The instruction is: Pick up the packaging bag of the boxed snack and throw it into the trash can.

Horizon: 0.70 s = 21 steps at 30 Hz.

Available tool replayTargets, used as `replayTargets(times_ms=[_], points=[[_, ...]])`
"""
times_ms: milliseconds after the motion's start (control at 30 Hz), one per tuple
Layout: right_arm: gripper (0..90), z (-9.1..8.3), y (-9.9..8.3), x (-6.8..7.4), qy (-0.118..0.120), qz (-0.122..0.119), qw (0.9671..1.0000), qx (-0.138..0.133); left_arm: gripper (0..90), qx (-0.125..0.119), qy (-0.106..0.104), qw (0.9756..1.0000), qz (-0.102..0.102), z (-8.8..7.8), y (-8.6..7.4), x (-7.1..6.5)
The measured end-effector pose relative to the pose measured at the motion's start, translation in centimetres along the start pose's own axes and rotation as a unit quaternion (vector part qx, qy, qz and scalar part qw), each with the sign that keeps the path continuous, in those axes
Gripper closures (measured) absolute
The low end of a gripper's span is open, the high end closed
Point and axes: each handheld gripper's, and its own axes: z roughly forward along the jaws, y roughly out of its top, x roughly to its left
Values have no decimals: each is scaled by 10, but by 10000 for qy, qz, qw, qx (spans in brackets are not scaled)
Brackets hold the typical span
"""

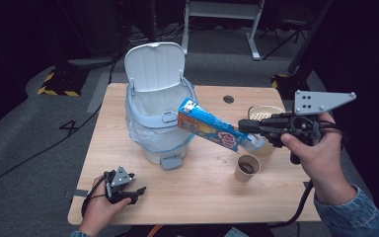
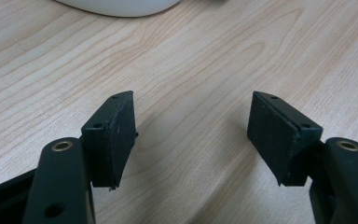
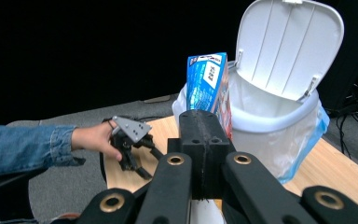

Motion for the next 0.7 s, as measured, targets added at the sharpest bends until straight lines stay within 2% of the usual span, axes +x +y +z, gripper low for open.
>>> replayTargets(times_ms=[200, 300, 400, 467, 567, 700], points=[[900, 12, 22, -14, -51, 15, 10000, -20, 328, -2, -12, 10000, -23, 2, 2, 1], [900, 26, 34, -27, -81, 82, 9999, 30, 328, 3, -4, 10000, -2, 2, 2, 1], [900, 33, 38, -32, -93, 90, 9999, 58, 328, 0, -12, 10000, -23, 2, 2, 1], [900, 47, 44, -39, -109, 95, 9998, 109, 328, -8, 11, 10000, -4, 2, 2, 1], [900, 54, 47, -43, -100, 110, 9998, 132, 328, -9, 5, 10000, 0, 2, 2, 1], [900, 73, 54, -56, -50, 232, 9996, 127, 328, -8, 6, 10000, -1, 2, 2, 1]])
